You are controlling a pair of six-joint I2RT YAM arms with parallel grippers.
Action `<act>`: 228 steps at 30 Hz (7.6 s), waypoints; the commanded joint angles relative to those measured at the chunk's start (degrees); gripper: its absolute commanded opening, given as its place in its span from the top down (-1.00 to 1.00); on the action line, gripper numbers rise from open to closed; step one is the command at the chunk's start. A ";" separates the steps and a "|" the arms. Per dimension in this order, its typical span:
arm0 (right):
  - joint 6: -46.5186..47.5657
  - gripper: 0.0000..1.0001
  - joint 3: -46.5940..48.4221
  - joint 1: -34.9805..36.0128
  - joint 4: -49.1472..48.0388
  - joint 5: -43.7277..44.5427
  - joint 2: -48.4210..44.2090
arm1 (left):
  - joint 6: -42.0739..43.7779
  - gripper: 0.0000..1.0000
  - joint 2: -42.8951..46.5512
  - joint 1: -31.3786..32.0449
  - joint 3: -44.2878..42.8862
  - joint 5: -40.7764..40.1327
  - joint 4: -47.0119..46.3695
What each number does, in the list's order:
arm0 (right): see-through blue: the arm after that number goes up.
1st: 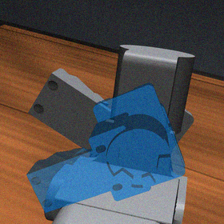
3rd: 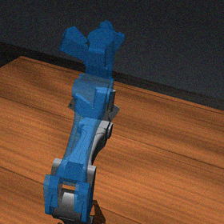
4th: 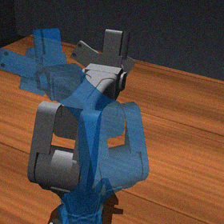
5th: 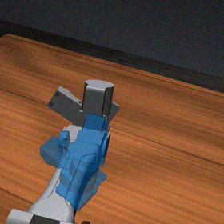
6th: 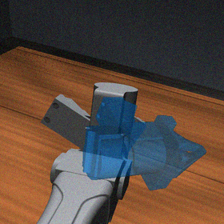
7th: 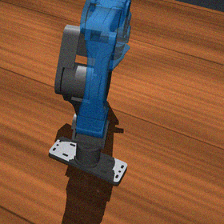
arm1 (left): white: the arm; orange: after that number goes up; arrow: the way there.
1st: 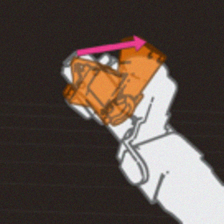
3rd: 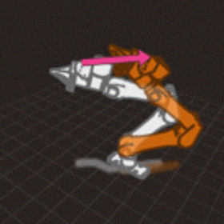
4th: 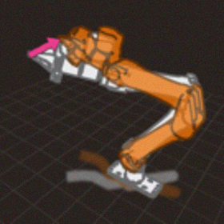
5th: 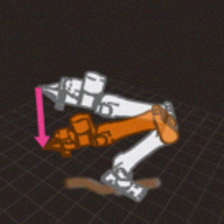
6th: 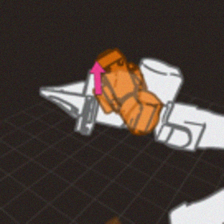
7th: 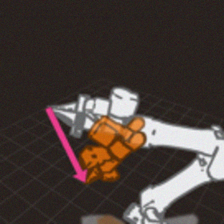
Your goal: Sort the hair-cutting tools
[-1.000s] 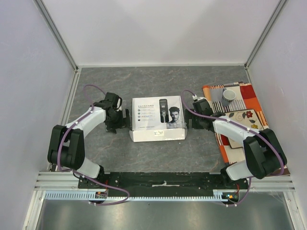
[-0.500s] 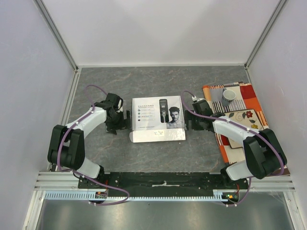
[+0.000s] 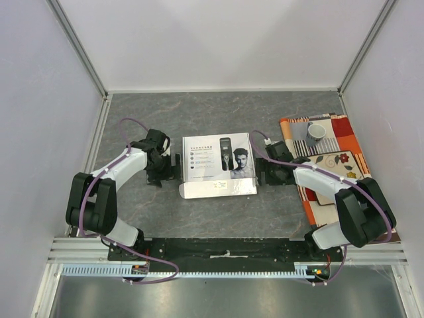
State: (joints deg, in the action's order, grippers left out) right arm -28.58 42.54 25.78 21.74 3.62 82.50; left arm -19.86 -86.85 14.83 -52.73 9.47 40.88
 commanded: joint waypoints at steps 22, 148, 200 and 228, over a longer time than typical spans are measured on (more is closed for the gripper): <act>-1.74 -0.96 -1.32 1.91 -0.99 -3.44 0.03 | 2.98 -0.99 -1.30 2.13 -1.94 -5.51 2.89; 3.62 -0.96 8.69 1.99 6.30 11.06 -0.24 | 4.47 -0.97 -7.11 6.09 -9.31 -11.40 6.31; 0.89 -0.96 7.38 2.08 1.91 2.63 3.28 | 3.51 -0.99 -6.57 8.55 -9.75 -7.54 6.24; 7.22 -0.96 20.64 -4.16 -15.17 -9.69 20.95 | 3.95 -0.99 -15.64 5.83 -22.24 2.75 -5.99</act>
State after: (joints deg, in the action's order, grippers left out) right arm -18.24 58.33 18.13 11.07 2.81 101.43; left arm -13.61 -104.25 17.52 -72.18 0.03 43.16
